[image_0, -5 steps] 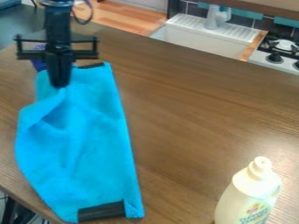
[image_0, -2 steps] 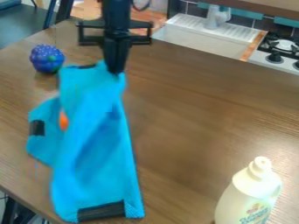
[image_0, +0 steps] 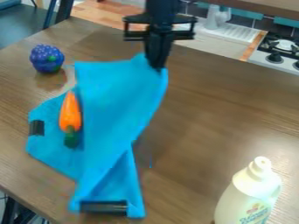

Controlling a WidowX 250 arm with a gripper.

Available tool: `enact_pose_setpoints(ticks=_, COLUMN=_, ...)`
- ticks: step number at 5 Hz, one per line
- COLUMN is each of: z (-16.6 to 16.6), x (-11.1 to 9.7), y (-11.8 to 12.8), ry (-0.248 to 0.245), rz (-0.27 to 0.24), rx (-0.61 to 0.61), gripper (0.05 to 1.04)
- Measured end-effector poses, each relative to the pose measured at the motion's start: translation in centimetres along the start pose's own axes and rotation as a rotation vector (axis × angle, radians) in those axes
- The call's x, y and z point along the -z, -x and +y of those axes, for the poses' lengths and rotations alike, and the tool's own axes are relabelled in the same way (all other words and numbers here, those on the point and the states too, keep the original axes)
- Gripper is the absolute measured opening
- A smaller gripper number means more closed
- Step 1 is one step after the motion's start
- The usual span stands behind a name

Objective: Unfold the cloth from bottom left to top right

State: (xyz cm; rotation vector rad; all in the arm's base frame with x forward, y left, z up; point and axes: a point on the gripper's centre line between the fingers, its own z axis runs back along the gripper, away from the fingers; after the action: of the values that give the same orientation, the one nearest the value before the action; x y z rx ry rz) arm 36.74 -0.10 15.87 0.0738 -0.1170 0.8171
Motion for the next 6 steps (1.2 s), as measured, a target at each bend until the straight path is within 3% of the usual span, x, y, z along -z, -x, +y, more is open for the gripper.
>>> enact_pose_setpoints(ticks=2, z=-5.3, x=0.3, y=1.0, ry=0.033, rz=-0.014, rx=0.098, gripper=0.052)
enact_pose_setpoints(ticks=6, z=-11.2, x=0.2, y=1.4, ry=0.071, rz=-0.026, rx=0.229, gripper=0.069)
